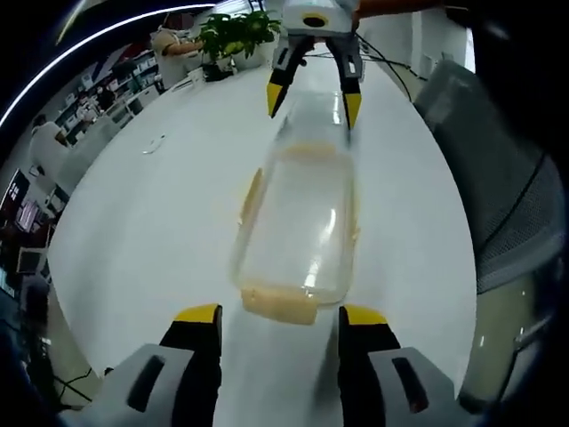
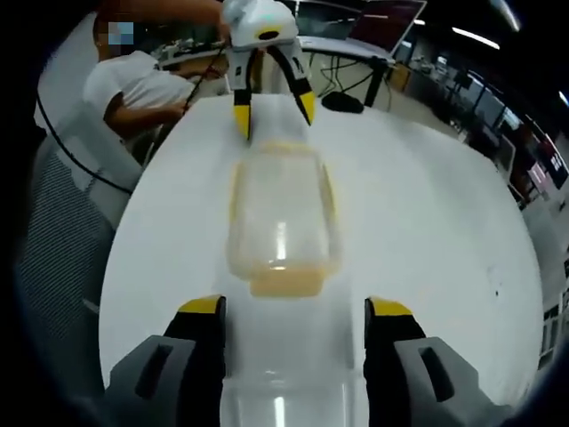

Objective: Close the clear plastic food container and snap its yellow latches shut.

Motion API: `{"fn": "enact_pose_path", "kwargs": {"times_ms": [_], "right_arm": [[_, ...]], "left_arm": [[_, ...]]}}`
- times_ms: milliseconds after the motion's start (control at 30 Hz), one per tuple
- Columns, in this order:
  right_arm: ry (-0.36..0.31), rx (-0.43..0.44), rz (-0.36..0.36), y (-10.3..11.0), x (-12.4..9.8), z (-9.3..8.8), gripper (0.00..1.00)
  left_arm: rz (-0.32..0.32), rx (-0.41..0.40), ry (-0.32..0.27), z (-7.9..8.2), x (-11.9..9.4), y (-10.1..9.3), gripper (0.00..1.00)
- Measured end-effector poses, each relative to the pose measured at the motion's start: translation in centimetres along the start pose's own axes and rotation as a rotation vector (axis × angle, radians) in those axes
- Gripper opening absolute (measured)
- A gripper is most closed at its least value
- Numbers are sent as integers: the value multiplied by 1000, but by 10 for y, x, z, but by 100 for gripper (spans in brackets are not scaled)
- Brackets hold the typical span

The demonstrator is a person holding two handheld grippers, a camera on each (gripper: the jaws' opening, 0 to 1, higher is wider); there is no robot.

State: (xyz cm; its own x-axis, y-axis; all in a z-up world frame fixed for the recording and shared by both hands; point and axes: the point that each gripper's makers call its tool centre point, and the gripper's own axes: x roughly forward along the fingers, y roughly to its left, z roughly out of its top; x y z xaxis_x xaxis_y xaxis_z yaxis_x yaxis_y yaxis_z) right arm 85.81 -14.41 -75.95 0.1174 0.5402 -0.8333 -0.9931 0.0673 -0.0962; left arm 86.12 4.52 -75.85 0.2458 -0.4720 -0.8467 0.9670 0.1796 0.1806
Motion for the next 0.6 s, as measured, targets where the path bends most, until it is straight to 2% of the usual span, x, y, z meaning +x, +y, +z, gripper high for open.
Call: {"fn": "enact_pose_path", "kwargs": {"times_ms": [600], "right_arm": [[47, -25, 47, 3, 26, 3, 48]], "left_arm": [[-80, 92, 59, -10, 21, 8, 38]]}}
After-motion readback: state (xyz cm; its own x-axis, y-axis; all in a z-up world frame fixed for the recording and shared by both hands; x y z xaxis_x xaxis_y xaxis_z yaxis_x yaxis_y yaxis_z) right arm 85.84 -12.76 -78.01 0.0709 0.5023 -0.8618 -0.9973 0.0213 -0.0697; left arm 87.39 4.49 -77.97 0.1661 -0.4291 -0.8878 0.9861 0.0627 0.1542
